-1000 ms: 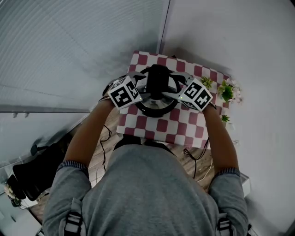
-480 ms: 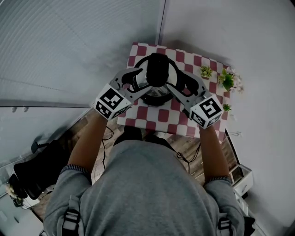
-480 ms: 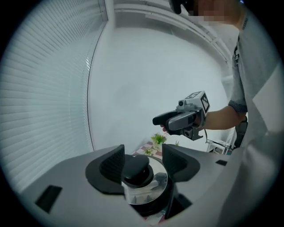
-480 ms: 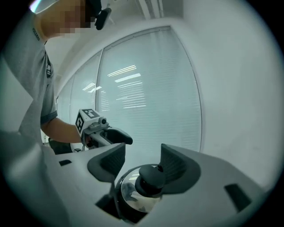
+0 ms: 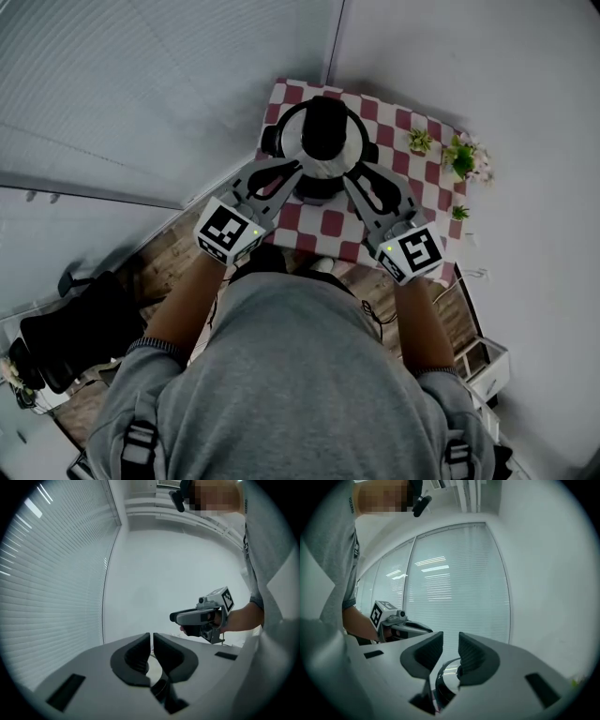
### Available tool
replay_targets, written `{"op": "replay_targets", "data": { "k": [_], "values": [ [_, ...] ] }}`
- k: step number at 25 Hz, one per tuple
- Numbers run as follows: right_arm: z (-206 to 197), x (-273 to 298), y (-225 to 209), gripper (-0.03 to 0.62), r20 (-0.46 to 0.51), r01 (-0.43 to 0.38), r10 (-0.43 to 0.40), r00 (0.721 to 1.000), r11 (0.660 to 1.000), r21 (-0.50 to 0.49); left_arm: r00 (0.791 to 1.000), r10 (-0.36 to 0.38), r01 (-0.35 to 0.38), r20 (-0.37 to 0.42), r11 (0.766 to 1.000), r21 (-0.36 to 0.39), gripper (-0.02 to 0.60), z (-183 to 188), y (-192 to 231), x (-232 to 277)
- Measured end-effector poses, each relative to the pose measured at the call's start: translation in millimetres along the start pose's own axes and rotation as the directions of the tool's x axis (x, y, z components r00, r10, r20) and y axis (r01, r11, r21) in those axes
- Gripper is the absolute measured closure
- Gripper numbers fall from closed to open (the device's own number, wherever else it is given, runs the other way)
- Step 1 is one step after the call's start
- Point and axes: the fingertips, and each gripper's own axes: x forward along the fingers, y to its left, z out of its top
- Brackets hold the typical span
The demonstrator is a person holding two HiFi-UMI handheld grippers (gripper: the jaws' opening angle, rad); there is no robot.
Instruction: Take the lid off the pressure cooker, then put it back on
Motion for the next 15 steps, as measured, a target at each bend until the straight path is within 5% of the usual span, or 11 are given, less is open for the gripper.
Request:
{"op": "replay_targets", "data": {
  "k": [5,15],
  "values": [
    [-4.4,-11.3,15.6,0.589,0.017,0.02,-0.02,1.0,1.0,-0.014,0.998,0.05,-0.051,0.035,0.998,0.025,0.565,-1.5,-12.7,-14.3],
    [-15.5,-26.2,39.7,0.589,0.019,-0.012,0.012,1.0,1.0,-0.026,0.992,0.086,-0.086,0.092,0.996,-0.001,0.564,5.8,-36.6,-35.8]
  ]
}}
